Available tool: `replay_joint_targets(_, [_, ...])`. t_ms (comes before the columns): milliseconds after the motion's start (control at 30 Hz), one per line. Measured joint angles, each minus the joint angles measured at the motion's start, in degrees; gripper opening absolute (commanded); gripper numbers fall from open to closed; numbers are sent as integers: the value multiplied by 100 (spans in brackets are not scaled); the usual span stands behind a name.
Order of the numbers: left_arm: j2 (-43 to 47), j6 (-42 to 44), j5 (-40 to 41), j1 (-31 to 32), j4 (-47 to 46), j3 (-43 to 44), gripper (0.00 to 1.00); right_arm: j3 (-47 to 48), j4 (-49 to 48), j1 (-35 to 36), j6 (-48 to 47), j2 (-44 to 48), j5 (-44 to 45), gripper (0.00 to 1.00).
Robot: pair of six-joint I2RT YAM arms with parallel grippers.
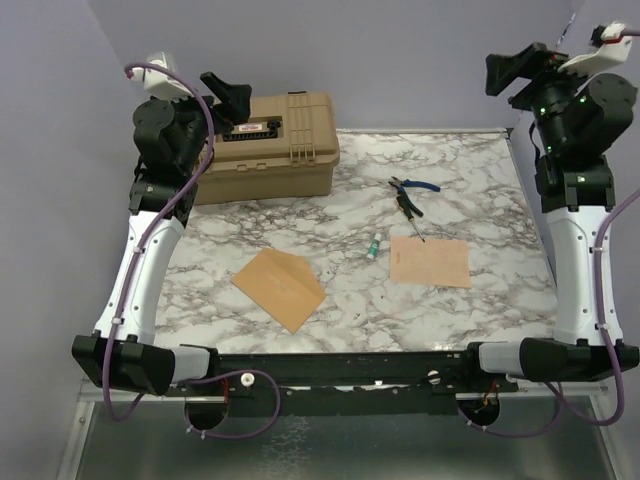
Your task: Place the letter into the envelope and seal it
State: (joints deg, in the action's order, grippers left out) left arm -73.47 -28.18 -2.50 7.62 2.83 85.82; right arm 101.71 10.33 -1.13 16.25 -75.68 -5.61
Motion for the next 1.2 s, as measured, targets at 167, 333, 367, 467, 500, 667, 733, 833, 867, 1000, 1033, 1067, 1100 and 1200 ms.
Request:
replay_joint_targets(167, [-184,-289,-918,181,-286,-535,99,-1266,249,0,605,11,168,100])
replay_joint_targets(333, [-614,-332,-1386,1252,-546,-894,99,-2778,697,0,1246,9,170,100])
replay_joint_targets(367, [-772,-328,-1449,1556,-573,-951,99,-2983,813,0,1355,-7,166,100])
replay_joint_targets(467, [-1357,-302,-1615,2332,-599,-992,99,-3432,1117,0,1600,-66,166,99])
replay_joint_targets(500, [-1556,-289,-1650,2531,-610,-992,99,-3565,1220,0,1674,-85,175,99])
replay_joint_targets(667, [-3082,-472,-2122,3285,-520,-313,99,-4022,1768,-50,1849,-315,466,99])
replay_joint_targets(733, [-3869,-658,-2275,3429,-446,358,99,-4022,1934,-127,1856,-498,627,99])
replay_joint_targets(833, [-4669,-863,-2330,3528,-223,977,99,-4024,2109,-223,1856,-686,793,94])
replay_joint_targets(867, [-4824,-887,-2306,3560,-70,1054,99,-4028,2138,-238,1853,-717,809,91])
replay_joint_targets(1000, [-5064,-918,-2079,3628,551,1137,92,-4179,2201,-264,1891,-758,820,84])
replay_joint_targets(1033, [-5130,-916,-1996,3644,708,1215,91,-4260,2208,-264,1912,-758,820,83])
replay_joint_targets(1067, [-5222,-916,-1882,3663,894,1318,90,-4352,2223,-264,1934,-756,817,82])
replay_joint_targets(1100, [-5296,-918,-1823,3681,999,1377,89,-4446,2236,-264,1958,-756,815,82])
replay_joint_targets(1200, [-5477,-935,-1639,3742,1281,1427,82,-4690,2240,-262,2002,-763,776,79])
